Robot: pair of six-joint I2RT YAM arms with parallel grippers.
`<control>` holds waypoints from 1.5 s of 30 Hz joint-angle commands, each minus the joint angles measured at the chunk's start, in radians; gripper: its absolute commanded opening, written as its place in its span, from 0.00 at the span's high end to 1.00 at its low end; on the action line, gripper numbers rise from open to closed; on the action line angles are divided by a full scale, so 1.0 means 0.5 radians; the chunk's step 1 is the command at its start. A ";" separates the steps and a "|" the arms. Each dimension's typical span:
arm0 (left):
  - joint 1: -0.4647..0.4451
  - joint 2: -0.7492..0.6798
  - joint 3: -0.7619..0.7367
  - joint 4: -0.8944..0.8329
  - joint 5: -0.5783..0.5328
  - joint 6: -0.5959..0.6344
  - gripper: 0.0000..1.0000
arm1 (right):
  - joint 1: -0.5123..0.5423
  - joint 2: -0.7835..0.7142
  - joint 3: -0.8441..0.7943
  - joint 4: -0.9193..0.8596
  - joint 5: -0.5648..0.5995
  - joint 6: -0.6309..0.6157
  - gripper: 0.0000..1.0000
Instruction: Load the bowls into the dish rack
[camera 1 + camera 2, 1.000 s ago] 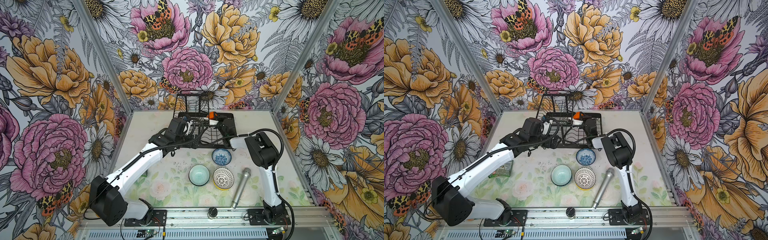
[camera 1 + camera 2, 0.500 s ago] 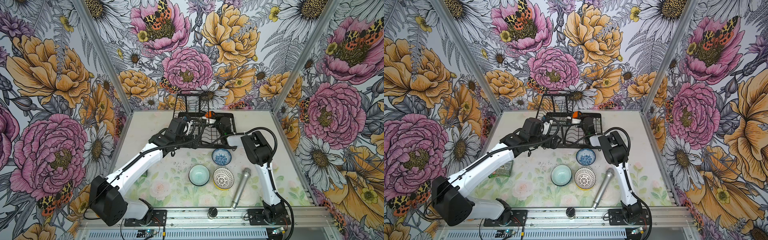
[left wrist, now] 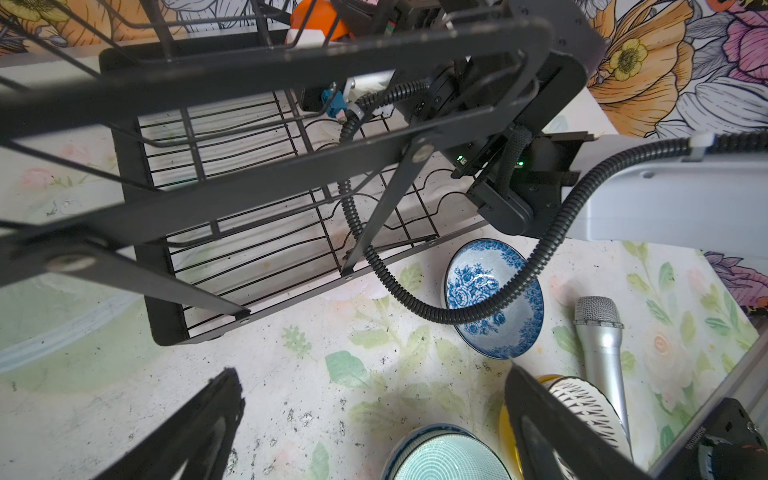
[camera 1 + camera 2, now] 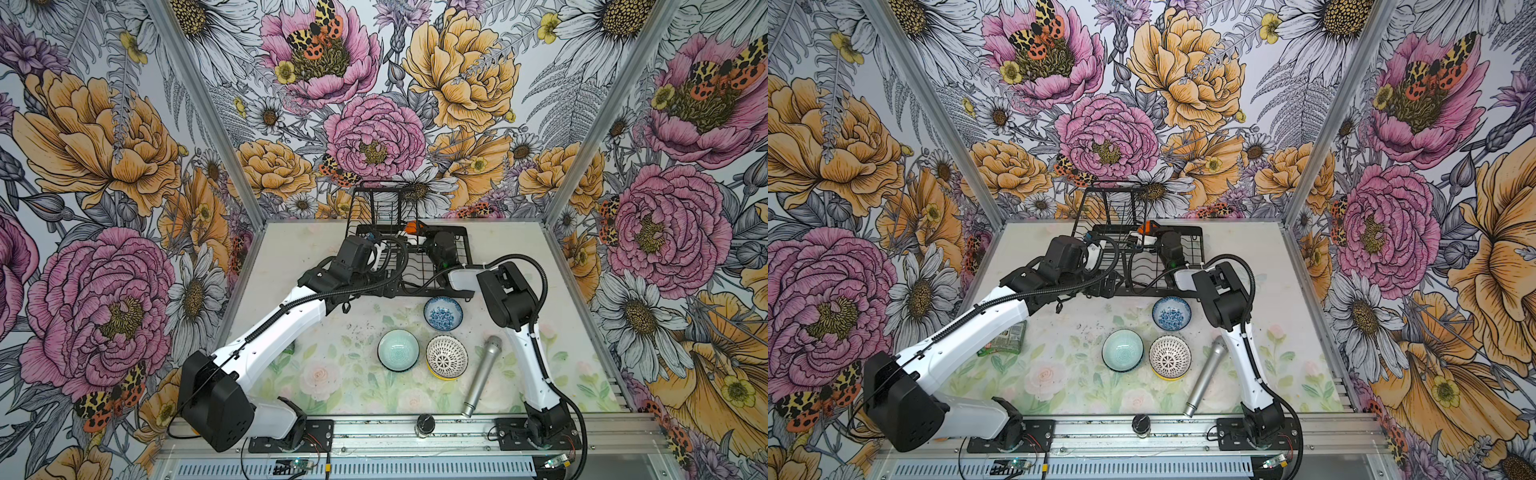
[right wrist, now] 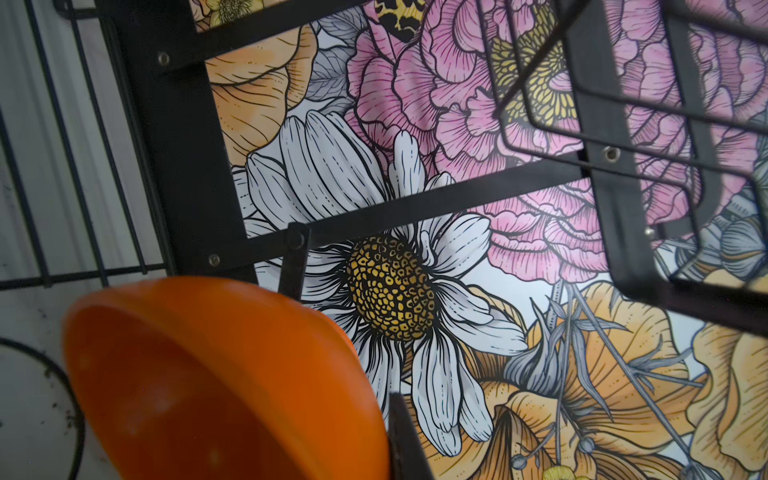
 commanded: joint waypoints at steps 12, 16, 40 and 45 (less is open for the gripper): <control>-0.021 0.005 0.017 -0.007 0.017 -0.003 0.01 | 0.053 0.157 0.194 -0.004 0.175 0.061 1.00; -0.023 0.019 0.024 -0.006 0.025 0.000 0.01 | 0.059 0.160 0.186 0.000 0.188 0.064 0.99; -0.029 0.008 -0.026 -0.007 -0.001 0.000 0.01 | 0.065 0.101 0.153 0.027 0.183 0.079 0.78; -0.034 0.003 -0.033 -0.006 -0.006 -0.002 0.01 | 0.059 0.082 0.148 0.069 0.193 0.095 0.76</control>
